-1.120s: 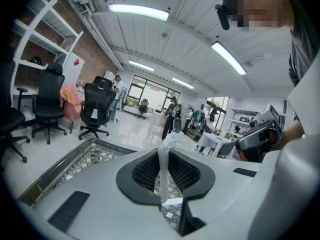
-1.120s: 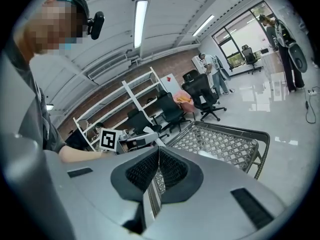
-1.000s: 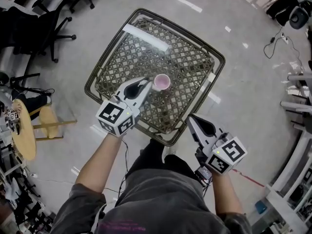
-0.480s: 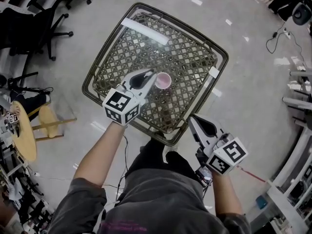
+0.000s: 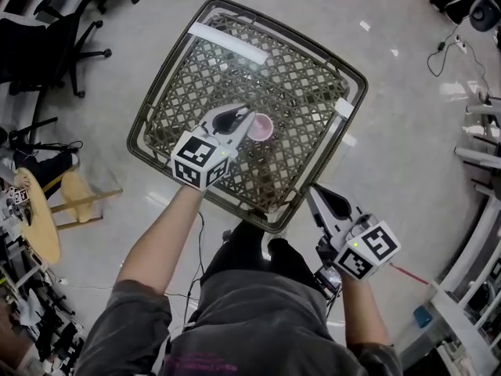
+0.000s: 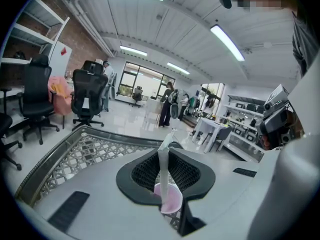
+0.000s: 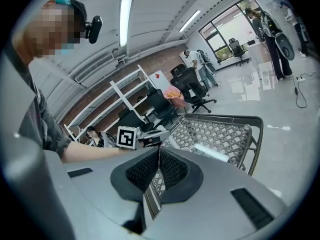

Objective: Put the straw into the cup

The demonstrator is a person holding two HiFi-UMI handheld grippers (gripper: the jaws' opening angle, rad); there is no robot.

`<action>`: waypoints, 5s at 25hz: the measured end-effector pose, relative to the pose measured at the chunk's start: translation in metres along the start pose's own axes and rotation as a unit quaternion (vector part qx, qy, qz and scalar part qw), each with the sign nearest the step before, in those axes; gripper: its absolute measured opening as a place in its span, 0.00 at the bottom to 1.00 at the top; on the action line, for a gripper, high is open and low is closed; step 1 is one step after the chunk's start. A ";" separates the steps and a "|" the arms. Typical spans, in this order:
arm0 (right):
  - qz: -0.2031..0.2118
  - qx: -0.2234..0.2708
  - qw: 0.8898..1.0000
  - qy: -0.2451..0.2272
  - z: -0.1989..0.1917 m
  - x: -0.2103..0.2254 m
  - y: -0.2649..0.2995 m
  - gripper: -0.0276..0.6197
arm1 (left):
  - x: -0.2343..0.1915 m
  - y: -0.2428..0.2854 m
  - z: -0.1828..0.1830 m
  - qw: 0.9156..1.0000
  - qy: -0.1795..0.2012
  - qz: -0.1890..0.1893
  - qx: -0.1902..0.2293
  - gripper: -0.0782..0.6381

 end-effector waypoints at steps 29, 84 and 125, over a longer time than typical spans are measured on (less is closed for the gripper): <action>-0.015 -0.011 1.000 0.025 -0.020 0.012 -0.007 0.06 | -0.006 0.015 -0.052 0.999 -0.010 -0.004 -0.035 0.18; 0.002 0.011 1.000 0.017 -0.010 0.005 -0.008 0.06 | -0.017 0.006 -0.014 1.000 0.000 0.023 -0.010 0.32; 0.058 0.107 0.992 -0.032 0.053 -0.039 -0.074 0.06 | 0.156 -0.085 0.078 0.997 0.029 0.011 0.065 0.12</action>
Point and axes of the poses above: the fingertips, and each gripper's own axes: y forward along the fingers, x to its right, z out of its top, the point moved 6 cm from there along -y, backward along the fingers, and after that the axes turned 15 degrees about x, right-handed, at the moved point
